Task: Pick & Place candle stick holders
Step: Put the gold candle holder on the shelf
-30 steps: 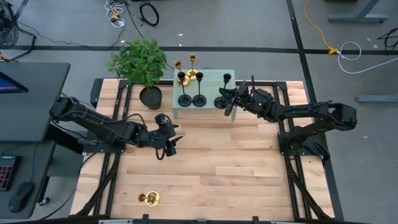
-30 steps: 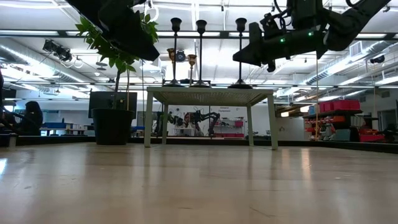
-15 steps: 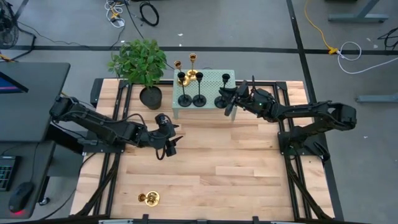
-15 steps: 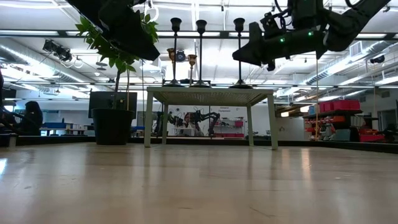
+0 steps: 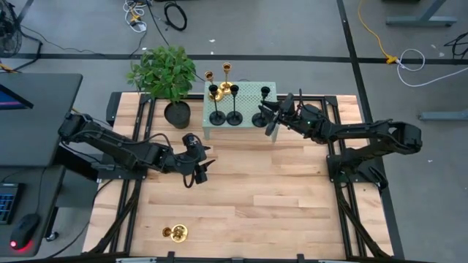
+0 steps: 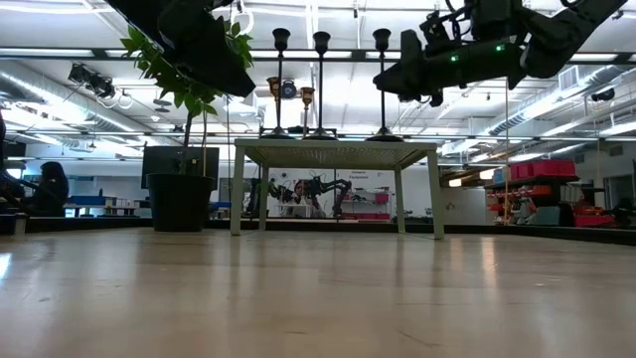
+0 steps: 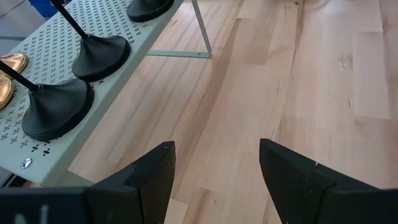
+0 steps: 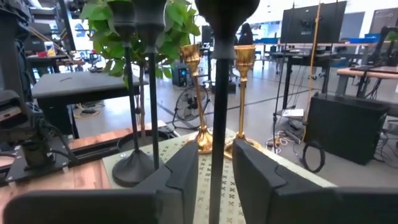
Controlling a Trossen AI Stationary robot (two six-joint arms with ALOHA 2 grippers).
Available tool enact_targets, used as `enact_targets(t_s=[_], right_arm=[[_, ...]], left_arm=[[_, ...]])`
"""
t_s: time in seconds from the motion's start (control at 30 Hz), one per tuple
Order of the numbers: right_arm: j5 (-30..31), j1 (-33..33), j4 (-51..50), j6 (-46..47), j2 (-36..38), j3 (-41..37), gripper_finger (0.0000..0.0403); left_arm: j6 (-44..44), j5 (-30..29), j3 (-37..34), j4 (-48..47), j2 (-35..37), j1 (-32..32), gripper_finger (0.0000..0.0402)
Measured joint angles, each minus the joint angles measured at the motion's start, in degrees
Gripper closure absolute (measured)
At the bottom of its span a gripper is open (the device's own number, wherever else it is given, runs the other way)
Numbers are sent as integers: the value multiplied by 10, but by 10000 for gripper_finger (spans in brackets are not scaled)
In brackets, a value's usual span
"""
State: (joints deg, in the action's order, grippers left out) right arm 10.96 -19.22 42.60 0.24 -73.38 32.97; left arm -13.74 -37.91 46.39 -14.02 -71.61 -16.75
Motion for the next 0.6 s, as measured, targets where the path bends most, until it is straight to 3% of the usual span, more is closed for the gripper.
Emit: enact_targets(t_s=[0.33,0.6], right_arm=[[6,17,-101,-27,68,0,253],[6,45,-169,-31,123,0,245]], left_arm=[[0,1,0,-1,0,0,170],[-4,0,0,-13,0,-15,170]])
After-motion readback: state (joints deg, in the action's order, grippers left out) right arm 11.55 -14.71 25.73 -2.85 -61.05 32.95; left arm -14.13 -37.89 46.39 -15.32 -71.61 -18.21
